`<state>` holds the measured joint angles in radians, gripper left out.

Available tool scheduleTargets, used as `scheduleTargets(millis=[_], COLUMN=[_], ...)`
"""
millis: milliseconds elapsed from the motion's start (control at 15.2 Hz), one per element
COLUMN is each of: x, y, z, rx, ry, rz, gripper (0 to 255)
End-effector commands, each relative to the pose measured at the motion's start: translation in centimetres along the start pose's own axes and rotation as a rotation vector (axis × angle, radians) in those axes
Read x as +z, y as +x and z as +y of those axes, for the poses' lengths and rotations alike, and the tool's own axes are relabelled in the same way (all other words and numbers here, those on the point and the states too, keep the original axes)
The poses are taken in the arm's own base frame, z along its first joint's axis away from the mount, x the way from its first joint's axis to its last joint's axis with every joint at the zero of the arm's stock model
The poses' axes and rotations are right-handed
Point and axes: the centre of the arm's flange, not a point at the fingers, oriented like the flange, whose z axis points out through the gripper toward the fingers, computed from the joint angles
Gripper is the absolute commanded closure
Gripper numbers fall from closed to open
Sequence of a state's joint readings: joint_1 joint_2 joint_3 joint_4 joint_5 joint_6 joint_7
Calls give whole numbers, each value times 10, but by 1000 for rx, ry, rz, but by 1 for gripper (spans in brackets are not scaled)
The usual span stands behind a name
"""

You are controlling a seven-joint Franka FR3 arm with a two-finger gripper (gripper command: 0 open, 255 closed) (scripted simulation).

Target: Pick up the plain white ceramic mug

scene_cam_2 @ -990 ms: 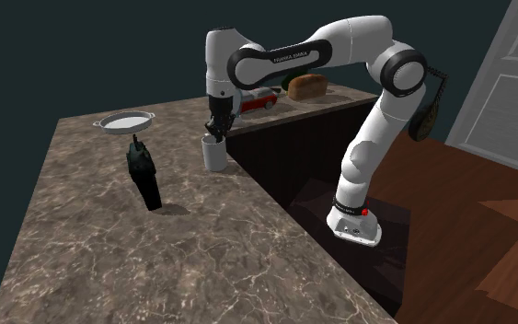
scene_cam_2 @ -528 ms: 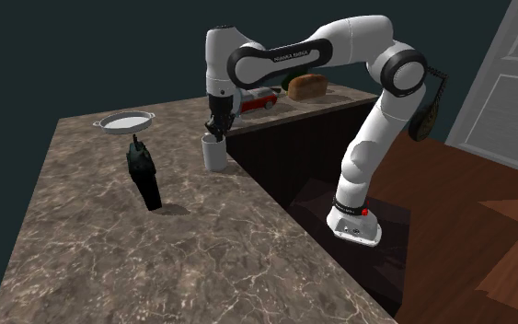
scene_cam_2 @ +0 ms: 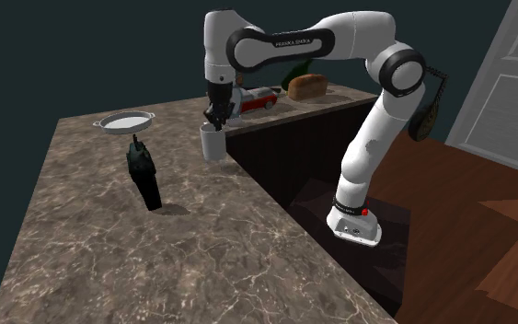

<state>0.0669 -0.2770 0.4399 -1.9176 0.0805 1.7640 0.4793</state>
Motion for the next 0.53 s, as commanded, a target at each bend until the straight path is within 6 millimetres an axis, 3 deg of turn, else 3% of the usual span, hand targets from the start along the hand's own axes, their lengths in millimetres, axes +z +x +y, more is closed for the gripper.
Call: scheduleTargets(millis=[0, 330, 462], x=[-12, -38, -39], y=[2, 4, 4], z=[-1, -1, -1], rx=[0, 0, 0], ry=[0, 0, 0], rz=[0, 0, 0], gripper=[255, 255, 255])
